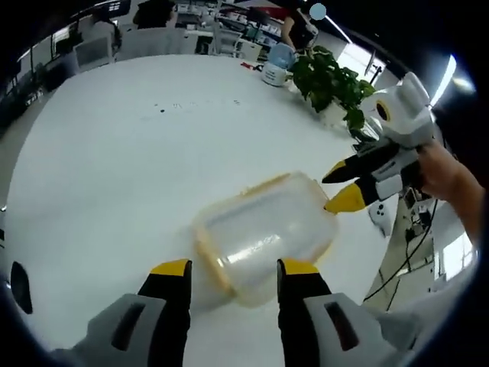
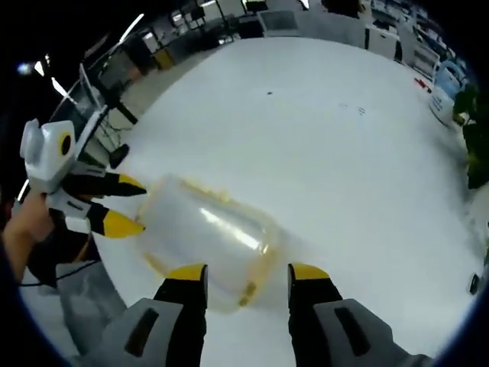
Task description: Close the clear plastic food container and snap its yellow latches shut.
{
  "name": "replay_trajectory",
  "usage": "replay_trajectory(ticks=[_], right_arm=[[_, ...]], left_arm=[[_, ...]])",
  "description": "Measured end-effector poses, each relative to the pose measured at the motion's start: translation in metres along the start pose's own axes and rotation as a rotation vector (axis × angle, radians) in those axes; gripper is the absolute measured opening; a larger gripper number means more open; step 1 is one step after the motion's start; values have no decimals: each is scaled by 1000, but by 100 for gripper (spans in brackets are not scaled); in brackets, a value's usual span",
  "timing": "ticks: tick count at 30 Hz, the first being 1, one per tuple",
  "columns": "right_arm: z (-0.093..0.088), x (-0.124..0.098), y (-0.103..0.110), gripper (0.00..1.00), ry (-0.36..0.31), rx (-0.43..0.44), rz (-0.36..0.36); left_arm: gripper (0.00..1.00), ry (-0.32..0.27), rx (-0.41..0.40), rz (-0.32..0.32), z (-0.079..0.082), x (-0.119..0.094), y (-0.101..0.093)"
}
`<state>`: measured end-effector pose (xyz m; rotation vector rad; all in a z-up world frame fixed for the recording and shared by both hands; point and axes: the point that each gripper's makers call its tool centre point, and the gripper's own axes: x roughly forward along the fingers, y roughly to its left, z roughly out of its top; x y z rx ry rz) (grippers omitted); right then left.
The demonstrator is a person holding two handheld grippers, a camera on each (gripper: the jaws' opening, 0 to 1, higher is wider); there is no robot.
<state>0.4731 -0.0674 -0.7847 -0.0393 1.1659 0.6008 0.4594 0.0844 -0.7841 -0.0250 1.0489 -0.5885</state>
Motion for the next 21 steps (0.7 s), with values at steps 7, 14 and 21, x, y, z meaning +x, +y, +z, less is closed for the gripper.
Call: replay_trajectory(ticks=[7,14,21], right_arm=[[-6,6,2,41,10,68,13],[-12,11,5,37,15,88,29],[-10,11,6,34,18,64,33]], left_arm=[[44,17,-67,-12,-4,3,-2],[38,43,-83,-16,-9,8,-4],[36,36,-78,-20,-8,9,-2]])
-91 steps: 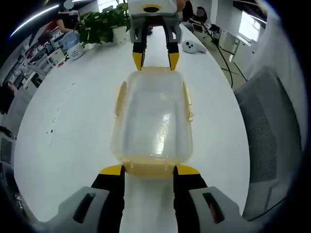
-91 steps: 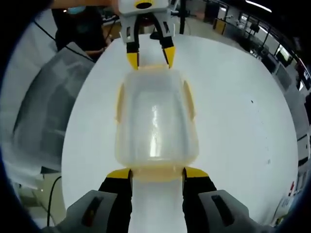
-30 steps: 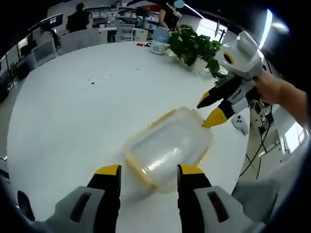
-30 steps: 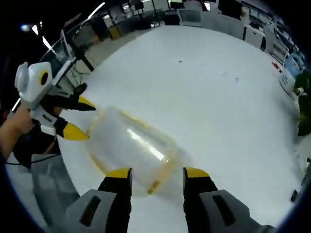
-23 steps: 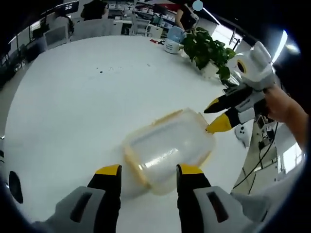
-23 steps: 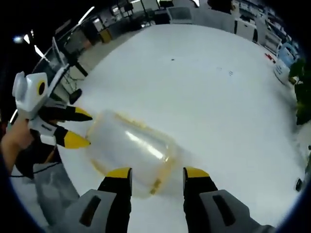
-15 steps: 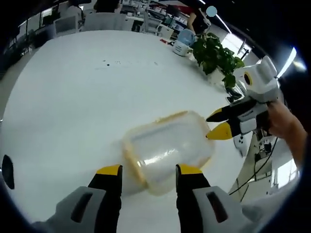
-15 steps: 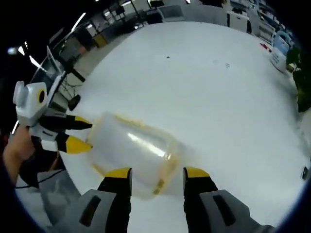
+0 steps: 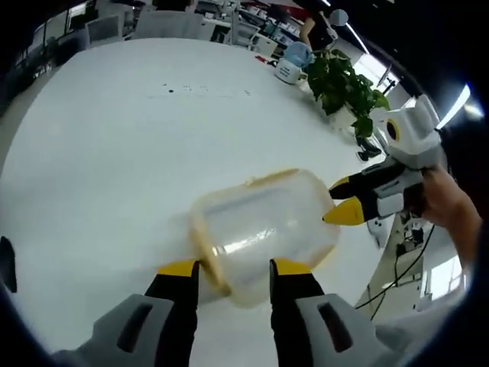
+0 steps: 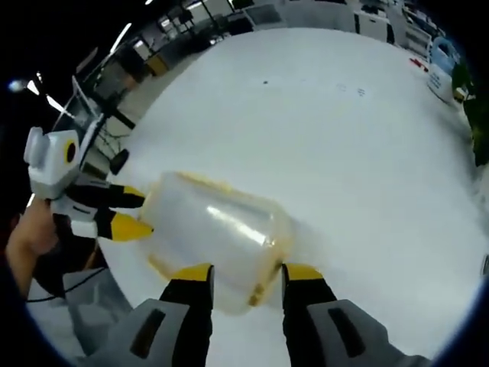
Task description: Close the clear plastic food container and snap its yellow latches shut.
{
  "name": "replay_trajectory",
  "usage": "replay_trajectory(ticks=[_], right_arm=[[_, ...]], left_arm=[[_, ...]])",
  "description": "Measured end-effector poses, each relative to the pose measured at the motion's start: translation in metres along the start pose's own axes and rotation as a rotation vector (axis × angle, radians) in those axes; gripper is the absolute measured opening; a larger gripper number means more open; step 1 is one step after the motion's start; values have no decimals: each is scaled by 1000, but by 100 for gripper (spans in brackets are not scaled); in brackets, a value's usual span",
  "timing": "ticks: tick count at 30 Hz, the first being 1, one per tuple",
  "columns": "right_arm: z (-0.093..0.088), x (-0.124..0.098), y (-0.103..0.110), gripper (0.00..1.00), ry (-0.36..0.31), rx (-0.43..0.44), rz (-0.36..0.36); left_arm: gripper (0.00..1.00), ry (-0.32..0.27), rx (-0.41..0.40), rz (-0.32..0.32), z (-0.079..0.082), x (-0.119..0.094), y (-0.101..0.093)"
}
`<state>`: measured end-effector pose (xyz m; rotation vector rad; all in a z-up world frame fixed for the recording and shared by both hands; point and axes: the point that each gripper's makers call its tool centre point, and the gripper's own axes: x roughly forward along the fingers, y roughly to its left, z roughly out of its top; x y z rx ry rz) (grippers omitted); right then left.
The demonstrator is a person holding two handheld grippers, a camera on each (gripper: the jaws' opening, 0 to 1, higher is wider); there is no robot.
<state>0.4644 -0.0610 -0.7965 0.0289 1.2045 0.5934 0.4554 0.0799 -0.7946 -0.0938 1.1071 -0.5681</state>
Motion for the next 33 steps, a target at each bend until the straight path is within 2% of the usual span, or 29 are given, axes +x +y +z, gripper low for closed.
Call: replay_trajectory(ticks=[7,8,9,10,11,12,15,21,33], right_arm=[[-1,0,2,31,-4,-22,-5],[-1,0,2,31,-4,-37,-4],[-1,-1,3,31,4,-19,-7],[0,-1,4,30,-5,-27,-7],[-1,-2,4,28,-4,-30,4],[0,-6,2,28,10,32,19],[6,-8,2,27,9,-21,23],[2,-5,2,28,20,-4,8],[-4,-2,4,28,-4,18,-37]], left_arm=[[32,17,46,-9,0,2,-2],[30,32,60,-27,-3,2,-2],[29,5,34,-13,0,2,-3],[29,29,96,-15,-3,0,-2],[29,32,84,-17,-2,1,-3],[29,36,80,-19,-2,2,-1],[29,41,76,-15,0,4,-3],[29,26,60,-22,0,2,-2],[31,47,83,-39,0,3,-2]])
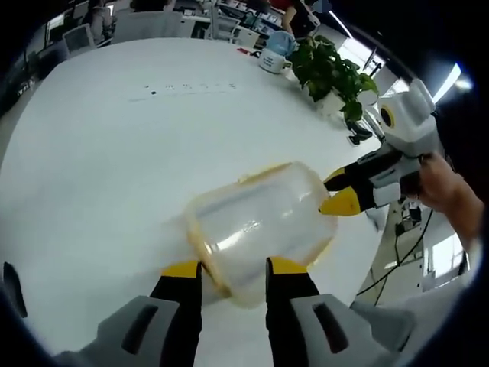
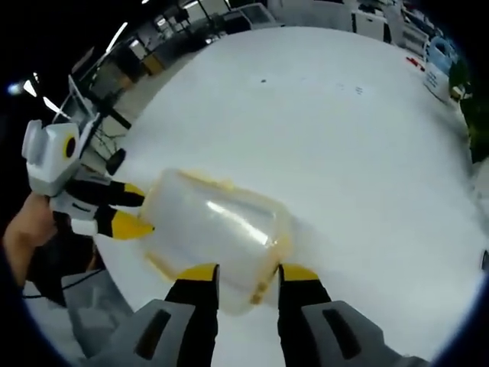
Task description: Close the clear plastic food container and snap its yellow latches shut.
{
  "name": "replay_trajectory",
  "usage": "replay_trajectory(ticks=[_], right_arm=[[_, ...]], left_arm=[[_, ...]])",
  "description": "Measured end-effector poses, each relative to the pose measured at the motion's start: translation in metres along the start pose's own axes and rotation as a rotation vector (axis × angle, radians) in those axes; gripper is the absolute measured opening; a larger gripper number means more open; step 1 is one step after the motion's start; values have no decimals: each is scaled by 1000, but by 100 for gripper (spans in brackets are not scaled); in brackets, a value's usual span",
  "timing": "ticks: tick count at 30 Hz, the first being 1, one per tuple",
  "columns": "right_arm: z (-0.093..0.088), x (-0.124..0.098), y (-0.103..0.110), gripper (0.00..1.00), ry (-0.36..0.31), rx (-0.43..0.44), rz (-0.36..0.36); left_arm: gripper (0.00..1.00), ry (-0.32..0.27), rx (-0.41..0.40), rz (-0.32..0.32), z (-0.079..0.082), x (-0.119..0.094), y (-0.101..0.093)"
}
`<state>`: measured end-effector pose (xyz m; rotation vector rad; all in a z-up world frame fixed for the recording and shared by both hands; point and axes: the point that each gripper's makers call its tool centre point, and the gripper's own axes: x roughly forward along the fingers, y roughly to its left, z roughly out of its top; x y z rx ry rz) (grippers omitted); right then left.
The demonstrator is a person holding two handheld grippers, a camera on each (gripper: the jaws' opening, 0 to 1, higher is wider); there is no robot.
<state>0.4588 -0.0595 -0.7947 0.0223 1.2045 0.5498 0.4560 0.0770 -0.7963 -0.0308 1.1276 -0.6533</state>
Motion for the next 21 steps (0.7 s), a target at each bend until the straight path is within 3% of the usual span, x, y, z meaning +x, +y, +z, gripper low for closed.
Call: replay_trajectory(ticks=[4,12,21], right_arm=[[-3,0,1,27,-10,-5,-10],[-7,-1,1,28,-25,64,-10],[-6,0,0,29,-15,56,-4]], left_arm=[[31,-5,16,5,0,0,0],[31,-7,28,-15,0,0,0],[33,-14,24,-6,1,-1,1]])
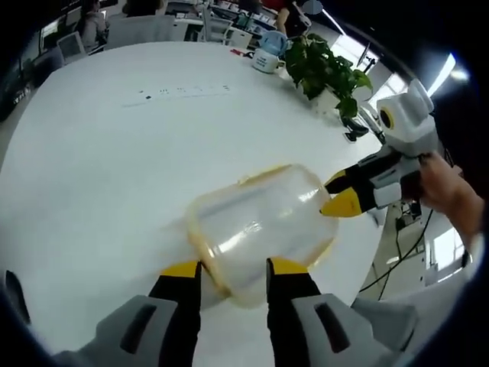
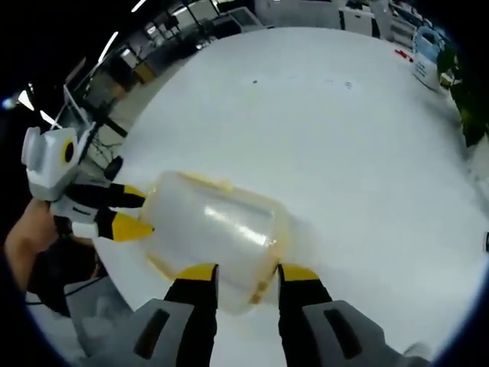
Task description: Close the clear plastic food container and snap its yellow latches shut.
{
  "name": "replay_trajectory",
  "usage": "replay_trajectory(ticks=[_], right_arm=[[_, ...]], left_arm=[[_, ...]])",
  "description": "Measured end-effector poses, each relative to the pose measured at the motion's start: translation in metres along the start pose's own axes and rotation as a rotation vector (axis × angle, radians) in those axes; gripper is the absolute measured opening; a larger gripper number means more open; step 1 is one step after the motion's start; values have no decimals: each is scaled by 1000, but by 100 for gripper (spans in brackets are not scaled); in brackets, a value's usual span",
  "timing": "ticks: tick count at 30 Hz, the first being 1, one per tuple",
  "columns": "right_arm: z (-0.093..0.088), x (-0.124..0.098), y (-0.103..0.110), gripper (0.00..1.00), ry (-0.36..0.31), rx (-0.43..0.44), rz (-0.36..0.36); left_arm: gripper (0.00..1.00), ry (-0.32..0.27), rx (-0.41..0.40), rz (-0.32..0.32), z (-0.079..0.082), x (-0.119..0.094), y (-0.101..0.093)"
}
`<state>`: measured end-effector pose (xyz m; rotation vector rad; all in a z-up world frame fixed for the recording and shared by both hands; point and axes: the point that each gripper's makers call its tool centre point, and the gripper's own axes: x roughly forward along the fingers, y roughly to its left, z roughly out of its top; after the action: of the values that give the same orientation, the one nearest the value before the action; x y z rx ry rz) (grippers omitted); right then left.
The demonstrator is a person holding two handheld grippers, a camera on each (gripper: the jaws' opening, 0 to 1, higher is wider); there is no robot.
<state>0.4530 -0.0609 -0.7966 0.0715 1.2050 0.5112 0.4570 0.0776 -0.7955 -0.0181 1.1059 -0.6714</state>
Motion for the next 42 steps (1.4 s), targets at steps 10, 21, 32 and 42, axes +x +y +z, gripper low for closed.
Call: replay_trajectory(ticks=[10,21,32,42], right_arm=[[-2,1,2,33,-9,23,38],[-4,-3,0,36,-2,-31,21],[0,-11,-4,35,14,-137,21],[0,-17,0,35,38,-283,16]], left_arm=[[36,-5,3,3,1,-1,-2],[40,6,45,2,0,-5,0],[43,44,159,5,5,-15,2],[46,93,303,-2,4,-19,3]])
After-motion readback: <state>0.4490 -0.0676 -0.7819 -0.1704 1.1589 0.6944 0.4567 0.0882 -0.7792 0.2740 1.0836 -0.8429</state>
